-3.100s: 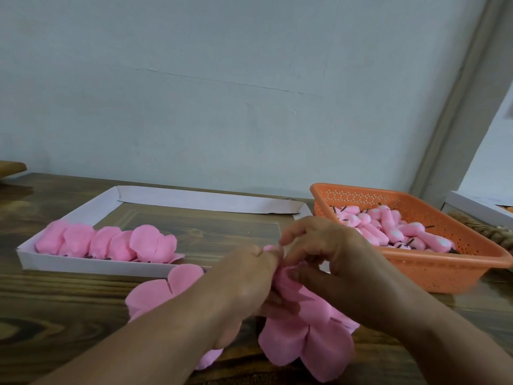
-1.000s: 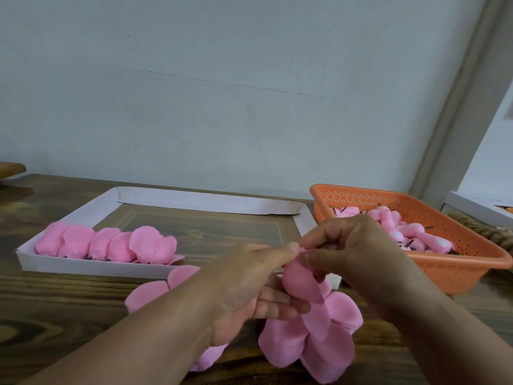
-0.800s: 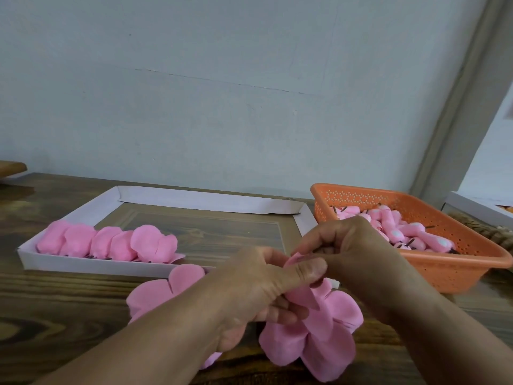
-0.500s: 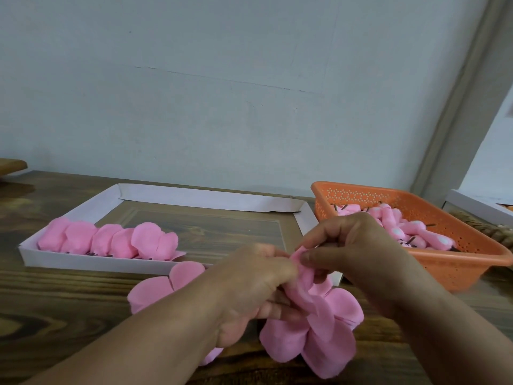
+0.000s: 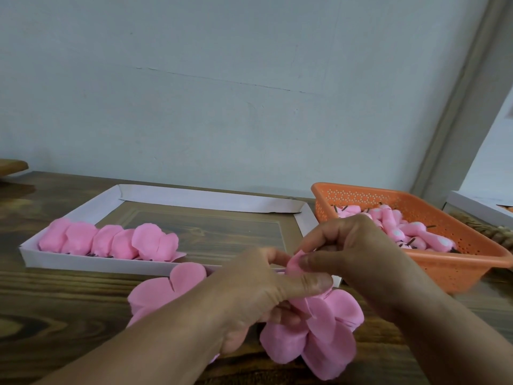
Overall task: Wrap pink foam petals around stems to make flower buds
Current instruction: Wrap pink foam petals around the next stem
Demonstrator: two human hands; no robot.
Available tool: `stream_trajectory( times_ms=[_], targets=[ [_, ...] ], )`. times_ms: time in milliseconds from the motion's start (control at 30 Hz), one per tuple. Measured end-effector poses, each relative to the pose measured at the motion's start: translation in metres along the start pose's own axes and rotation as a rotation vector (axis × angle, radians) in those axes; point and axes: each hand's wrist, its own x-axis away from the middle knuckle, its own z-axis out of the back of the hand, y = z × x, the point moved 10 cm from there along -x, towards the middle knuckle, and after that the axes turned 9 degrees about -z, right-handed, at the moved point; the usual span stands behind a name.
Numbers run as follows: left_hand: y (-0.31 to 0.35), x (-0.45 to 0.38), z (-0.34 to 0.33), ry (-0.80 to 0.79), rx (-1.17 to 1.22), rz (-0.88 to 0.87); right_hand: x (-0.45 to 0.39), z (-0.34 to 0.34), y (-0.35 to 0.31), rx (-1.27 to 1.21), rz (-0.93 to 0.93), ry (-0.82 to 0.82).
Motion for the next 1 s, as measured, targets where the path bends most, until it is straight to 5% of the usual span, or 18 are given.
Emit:
stream_trajectory(
  times_ms=[233, 567, 1000],
  targets=[
    [-0.005, -0.003, -0.001, -0.024, 0.013, 0.061, -0.001, 0.002, 0.000, -0.020, 0.002, -0.006],
    [-0.005, -0.006, -0.010, -0.131, 0.488, 0.138, -0.003, 0.019, 0.002, -0.096, 0.001, 0.070],
    [-0.010, -0.005, -0.003, 0.031, 0.267, 0.040, -0.002, 0.016, -0.002, -0.147, 0.026, 0.061]
  ],
)
